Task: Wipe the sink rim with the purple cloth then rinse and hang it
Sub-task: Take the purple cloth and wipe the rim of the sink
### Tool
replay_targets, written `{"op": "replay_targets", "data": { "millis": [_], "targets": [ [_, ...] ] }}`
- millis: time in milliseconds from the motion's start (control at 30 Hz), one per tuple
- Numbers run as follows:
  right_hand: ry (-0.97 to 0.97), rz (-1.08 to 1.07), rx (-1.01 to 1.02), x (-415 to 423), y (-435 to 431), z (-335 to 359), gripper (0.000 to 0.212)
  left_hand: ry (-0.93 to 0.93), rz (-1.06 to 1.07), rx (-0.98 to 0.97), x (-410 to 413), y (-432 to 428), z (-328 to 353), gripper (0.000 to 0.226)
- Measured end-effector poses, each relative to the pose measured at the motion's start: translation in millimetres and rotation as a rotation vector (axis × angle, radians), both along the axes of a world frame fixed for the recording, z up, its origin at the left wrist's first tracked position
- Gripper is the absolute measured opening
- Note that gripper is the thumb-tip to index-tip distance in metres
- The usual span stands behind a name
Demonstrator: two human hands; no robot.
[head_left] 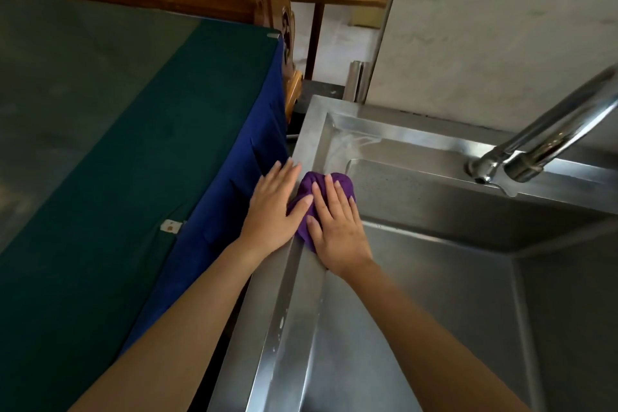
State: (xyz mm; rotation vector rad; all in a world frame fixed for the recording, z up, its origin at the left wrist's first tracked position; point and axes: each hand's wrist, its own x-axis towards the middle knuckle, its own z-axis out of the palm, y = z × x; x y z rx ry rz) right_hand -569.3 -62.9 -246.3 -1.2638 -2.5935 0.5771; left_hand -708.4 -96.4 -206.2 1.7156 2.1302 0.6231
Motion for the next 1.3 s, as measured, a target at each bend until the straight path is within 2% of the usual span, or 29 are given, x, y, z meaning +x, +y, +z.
{"op": "replay_targets", "data": {
  "millis": [100,233,333,467,700,900,1033,1300],
  "targets": [
    [-0.041,-0.022,0.004,-4,20,-3,0.066,0.037,-0.111,-0.104,3,16,-6,0.060],
    [-0.098,-0.033,-0.022,-11,58,0,0.056,0.145,-0.074,-0.107,12,19,-12,0.073],
    [-0.128,-0.062,0.000,-17,80,3,0.053,0.276,-0.065,-0.126,14,18,-13,0.070],
    [-0.197,-0.079,0.085,-24,105,7,0.051,0.325,-0.064,-0.113,14,18,-15,0.073],
    [-0.120,-0.047,0.113,3,136,14,0.045,0.391,-0.072,-0.116,13,18,-19,0.081],
    [-0.026,-0.255,0.187,60,138,1,0.040,0.360,-0.078,-0.125,14,18,-19,0.084],
    [0.011,-0.357,0.151,41,138,3,0.040,0.381,-0.080,-0.127,15,18,-18,0.087],
    [-0.032,-0.133,0.104,-23,127,8,0.045,0.380,-0.087,-0.138,15,19,-16,0.084]
  ]
}}
